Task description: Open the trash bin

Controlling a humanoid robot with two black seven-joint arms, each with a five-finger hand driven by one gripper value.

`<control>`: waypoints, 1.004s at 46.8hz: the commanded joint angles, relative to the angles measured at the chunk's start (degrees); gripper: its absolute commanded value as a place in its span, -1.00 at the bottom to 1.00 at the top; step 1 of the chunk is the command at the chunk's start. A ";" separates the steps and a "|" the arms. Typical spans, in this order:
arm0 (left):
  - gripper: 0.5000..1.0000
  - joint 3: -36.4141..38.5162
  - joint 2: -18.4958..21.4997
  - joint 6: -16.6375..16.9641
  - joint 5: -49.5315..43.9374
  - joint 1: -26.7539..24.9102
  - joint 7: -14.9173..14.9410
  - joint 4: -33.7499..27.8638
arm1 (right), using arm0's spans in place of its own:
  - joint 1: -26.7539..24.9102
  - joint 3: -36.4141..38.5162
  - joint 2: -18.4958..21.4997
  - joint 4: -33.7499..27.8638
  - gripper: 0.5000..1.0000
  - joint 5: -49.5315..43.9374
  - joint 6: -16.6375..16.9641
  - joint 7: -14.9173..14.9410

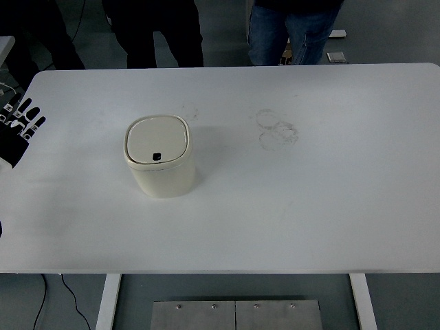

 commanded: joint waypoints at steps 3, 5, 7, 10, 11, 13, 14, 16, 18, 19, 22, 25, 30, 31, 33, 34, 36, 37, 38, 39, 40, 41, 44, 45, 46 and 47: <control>1.00 0.48 0.70 0.42 0.61 -0.68 0.00 -0.36 | -0.04 -0.01 0.00 0.00 0.96 0.00 0.03 0.00; 1.00 0.74 1.57 0.51 0.79 -1.91 0.00 -0.53 | -0.04 -0.01 0.00 0.00 0.96 0.00 0.02 0.00; 1.00 1.09 2.80 0.69 1.05 -3.06 0.26 -1.06 | -0.04 0.08 0.00 0.00 0.96 0.00 0.03 0.00; 1.00 2.58 4.65 0.78 2.89 -4.81 0.52 -2.38 | -0.04 -0.01 0.00 0.00 0.97 0.00 -0.06 0.00; 1.00 3.29 5.26 0.78 3.68 -5.52 0.53 -2.82 | -0.04 -0.01 0.00 0.00 0.96 0.00 0.02 0.00; 1.00 4.78 6.32 0.95 5.35 -7.27 0.53 -3.70 | 0.05 -0.01 0.00 0.00 0.96 0.00 0.03 0.00; 1.00 5.66 6.67 1.04 5.97 -8.24 0.53 -4.05 | 0.05 -0.01 0.00 0.00 0.96 0.00 0.03 0.00; 1.00 7.94 7.46 1.48 6.85 -10.00 0.61 -4.40 | -0.04 -0.01 0.00 0.00 0.96 0.00 -0.06 0.00; 1.00 10.40 8.17 1.83 7.20 -11.93 0.61 -4.66 | -0.04 0.08 0.00 0.00 0.96 0.00 0.02 0.00; 1.00 11.80 8.43 1.83 7.38 -12.90 0.70 -4.84 | -0.04 -0.01 0.00 0.00 0.96 0.00 0.03 0.00; 1.00 16.29 9.13 2.09 7.38 -15.88 0.70 -5.19 | -0.04 -0.01 0.00 0.00 0.96 0.00 -0.06 0.00; 1.00 20.86 10.10 2.62 7.38 -18.96 0.96 -6.24 | -0.04 -0.01 0.00 0.00 0.96 0.00 0.03 0.00; 1.00 27.63 11.94 3.76 7.38 -24.06 2.81 -9.49 | 0.05 -0.01 0.00 0.00 0.96 0.00 0.02 0.00; 1.00 28.86 12.30 3.94 7.47 -25.20 3.33 -10.11 | -0.04 -0.01 0.00 0.00 0.97 0.00 0.03 0.00; 1.00 31.23 12.82 4.12 7.47 -27.31 4.39 -11.43 | -0.04 0.08 0.00 0.00 0.96 0.00 0.03 0.00; 1.00 32.29 13.09 4.12 7.47 -28.45 4.92 -12.04 | -0.04 -0.01 0.00 0.00 0.96 0.00 0.03 0.00; 1.00 34.66 13.79 4.20 7.47 -30.65 5.88 -13.36 | 0.05 -0.01 0.00 0.00 0.96 0.00 0.03 0.00; 1.00 35.80 14.14 4.12 7.47 -31.79 6.32 -13.89 | -0.04 -0.01 0.00 0.00 0.96 0.00 0.03 0.00; 1.00 37.03 14.49 4.20 7.47 -32.76 6.67 -14.50 | -0.04 -0.01 0.00 0.00 0.96 0.00 -0.06 0.00; 1.00 38.35 14.84 4.12 7.55 -33.81 6.85 -15.03 | -0.04 -0.01 0.00 0.00 0.96 0.00 -0.06 0.00; 1.00 39.49 15.02 4.20 7.64 -34.95 7.12 -15.56 | -0.04 -0.01 0.00 0.00 0.96 0.00 0.02 0.00; 1.00 40.72 15.11 4.20 7.73 -36.10 7.20 -16.00 | -0.04 -0.01 0.00 0.00 0.96 0.00 0.03 0.00; 1.00 45.20 15.11 4.12 8.26 -39.44 7.29 -16.88 | -0.04 -0.01 0.00 0.00 0.96 0.00 0.03 0.00; 1.00 46.96 15.11 4.12 8.52 -40.67 7.29 -17.23 | 0.05 0.08 0.00 0.00 0.96 0.00 0.03 0.00; 1.00 48.80 15.11 4.12 8.70 -41.81 7.29 -17.67 | -0.04 -0.01 0.00 0.00 0.96 0.00 -0.06 0.00; 1.00 50.56 15.20 4.12 8.78 -43.04 7.29 -18.11 | -0.04 -0.01 0.00 0.00 0.96 0.00 0.02 0.00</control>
